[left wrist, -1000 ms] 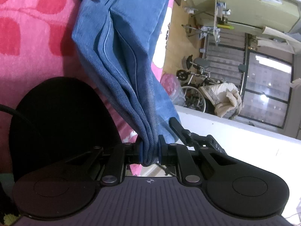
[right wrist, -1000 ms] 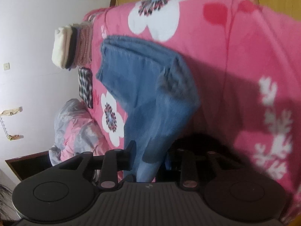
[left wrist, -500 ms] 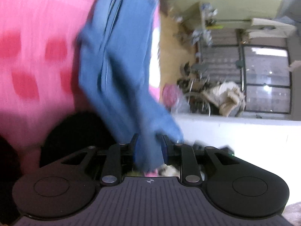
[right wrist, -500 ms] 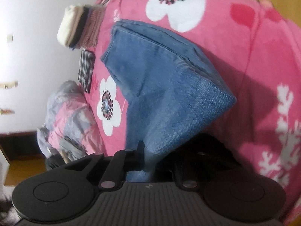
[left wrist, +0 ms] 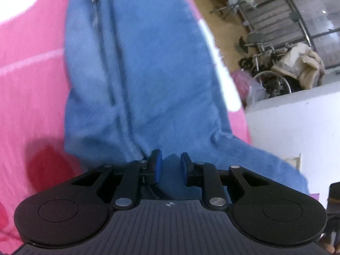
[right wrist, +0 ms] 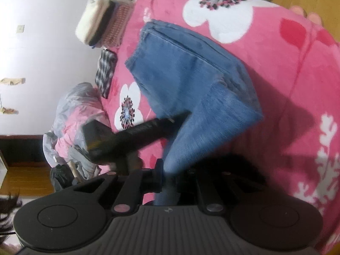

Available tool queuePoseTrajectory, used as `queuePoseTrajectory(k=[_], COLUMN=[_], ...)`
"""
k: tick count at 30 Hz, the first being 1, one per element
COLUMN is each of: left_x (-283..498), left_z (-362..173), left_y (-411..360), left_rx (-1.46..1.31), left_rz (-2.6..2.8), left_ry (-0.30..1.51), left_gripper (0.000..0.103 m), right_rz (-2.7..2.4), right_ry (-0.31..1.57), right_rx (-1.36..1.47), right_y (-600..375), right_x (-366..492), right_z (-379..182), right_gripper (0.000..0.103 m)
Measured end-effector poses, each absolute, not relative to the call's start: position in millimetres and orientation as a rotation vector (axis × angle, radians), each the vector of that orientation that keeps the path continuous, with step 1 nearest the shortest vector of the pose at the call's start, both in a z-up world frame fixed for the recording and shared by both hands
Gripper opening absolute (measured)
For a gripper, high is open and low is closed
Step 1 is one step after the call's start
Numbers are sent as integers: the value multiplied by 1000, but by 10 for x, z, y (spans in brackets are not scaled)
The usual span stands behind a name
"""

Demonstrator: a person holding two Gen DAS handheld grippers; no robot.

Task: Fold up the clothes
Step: 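Lay the held jeans end onto the strip with both tools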

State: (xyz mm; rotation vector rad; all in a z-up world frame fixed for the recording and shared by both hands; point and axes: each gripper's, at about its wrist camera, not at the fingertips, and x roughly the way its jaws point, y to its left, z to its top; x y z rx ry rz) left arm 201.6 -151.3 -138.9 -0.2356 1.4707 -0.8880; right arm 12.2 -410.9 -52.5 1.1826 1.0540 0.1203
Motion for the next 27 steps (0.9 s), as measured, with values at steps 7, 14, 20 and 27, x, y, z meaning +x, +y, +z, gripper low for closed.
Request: queuePoseTrajectory(k=[7, 14, 20, 27], left_x=[2142, 2288, 2389, 2555], left_z=[-1161, -1340, -1434, -1208], left_y=[-1562, -2055, -1999, -1473], left_rx=[-244, -167, -223, -391], left_rz=[-1006, -1062, -1044, -1011], left_ry=[1396, 1384, 1440, 1373], left_gripper=[21, 22, 21, 25], right_rz=[195, 210, 231, 309], right_ry=[1033, 1000, 944, 909], right_rx=[1095, 1139, 1137, 1040], right_y=[-4103, -4129, -4169, -4200], right_x=[274, 303, 533, 1049], right_z=[-410, -442, -457, -357], right_gripper=[11, 11, 10, 10])
